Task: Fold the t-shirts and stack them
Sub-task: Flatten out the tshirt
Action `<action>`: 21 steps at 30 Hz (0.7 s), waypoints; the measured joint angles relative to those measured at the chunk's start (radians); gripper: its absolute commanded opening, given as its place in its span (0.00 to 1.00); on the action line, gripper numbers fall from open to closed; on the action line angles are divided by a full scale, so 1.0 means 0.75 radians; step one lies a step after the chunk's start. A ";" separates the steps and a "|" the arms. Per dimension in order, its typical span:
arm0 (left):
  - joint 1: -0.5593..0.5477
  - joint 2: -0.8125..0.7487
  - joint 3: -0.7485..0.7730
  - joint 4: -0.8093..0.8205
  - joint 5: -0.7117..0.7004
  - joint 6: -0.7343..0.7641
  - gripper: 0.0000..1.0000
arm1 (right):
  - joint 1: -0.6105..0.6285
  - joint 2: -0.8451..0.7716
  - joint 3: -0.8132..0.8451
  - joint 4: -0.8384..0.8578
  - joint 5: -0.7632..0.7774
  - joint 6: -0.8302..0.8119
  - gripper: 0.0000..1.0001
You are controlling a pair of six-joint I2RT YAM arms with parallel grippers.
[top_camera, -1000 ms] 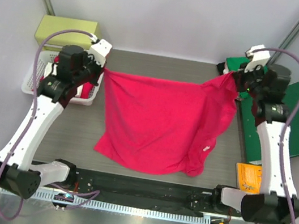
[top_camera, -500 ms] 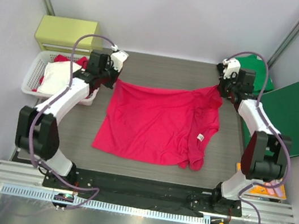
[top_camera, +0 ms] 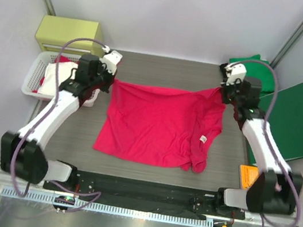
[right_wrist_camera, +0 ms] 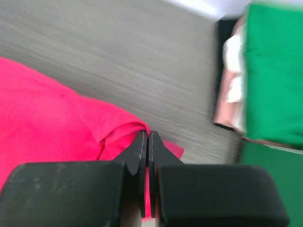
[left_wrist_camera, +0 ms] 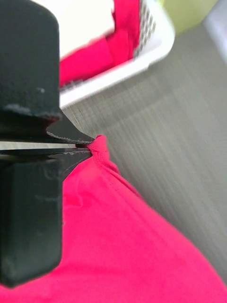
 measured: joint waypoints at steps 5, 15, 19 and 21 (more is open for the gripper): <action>0.021 -0.469 -0.018 -0.114 0.014 -0.001 0.00 | -0.006 -0.569 0.014 -0.176 0.003 0.015 0.01; 0.148 -0.739 0.383 -0.253 0.046 -0.070 0.00 | -0.097 -0.880 0.628 -0.375 -0.070 0.067 0.01; 0.150 -0.783 0.506 -0.376 0.050 -0.075 0.00 | -0.097 -0.886 0.702 -0.511 -0.078 0.067 0.01; 0.150 -0.799 0.567 -0.431 0.053 -0.077 0.00 | -0.097 -0.886 0.744 -0.590 -0.083 0.068 0.01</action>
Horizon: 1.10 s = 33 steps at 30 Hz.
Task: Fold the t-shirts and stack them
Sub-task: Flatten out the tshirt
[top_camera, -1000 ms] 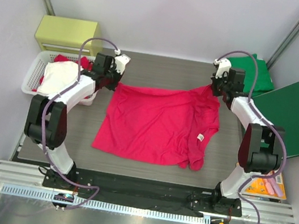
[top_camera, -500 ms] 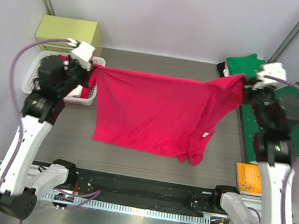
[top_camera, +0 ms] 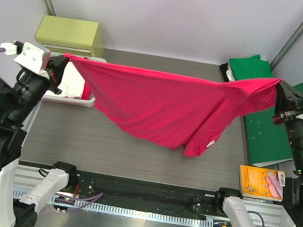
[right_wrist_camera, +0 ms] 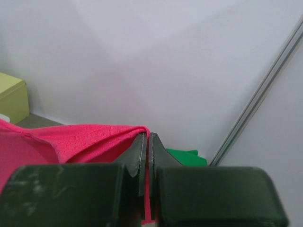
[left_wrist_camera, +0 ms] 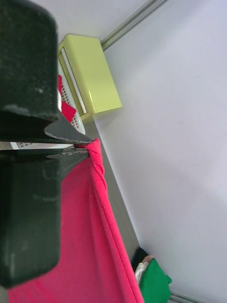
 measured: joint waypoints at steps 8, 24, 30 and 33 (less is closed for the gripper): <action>0.003 -0.010 0.307 -0.119 0.031 -0.030 0.00 | 0.000 0.006 0.282 -0.150 -0.008 -0.001 0.01; 0.008 0.214 0.680 -0.232 0.073 -0.063 0.00 | 0.004 0.331 0.743 -0.199 -0.025 0.003 0.01; 0.007 0.250 0.688 -0.205 0.073 -0.062 0.00 | 0.004 0.438 0.740 -0.145 -0.028 -0.002 0.01; 0.006 0.259 0.537 -0.125 0.072 -0.062 0.00 | 0.004 0.436 0.549 -0.036 -0.029 -0.006 0.01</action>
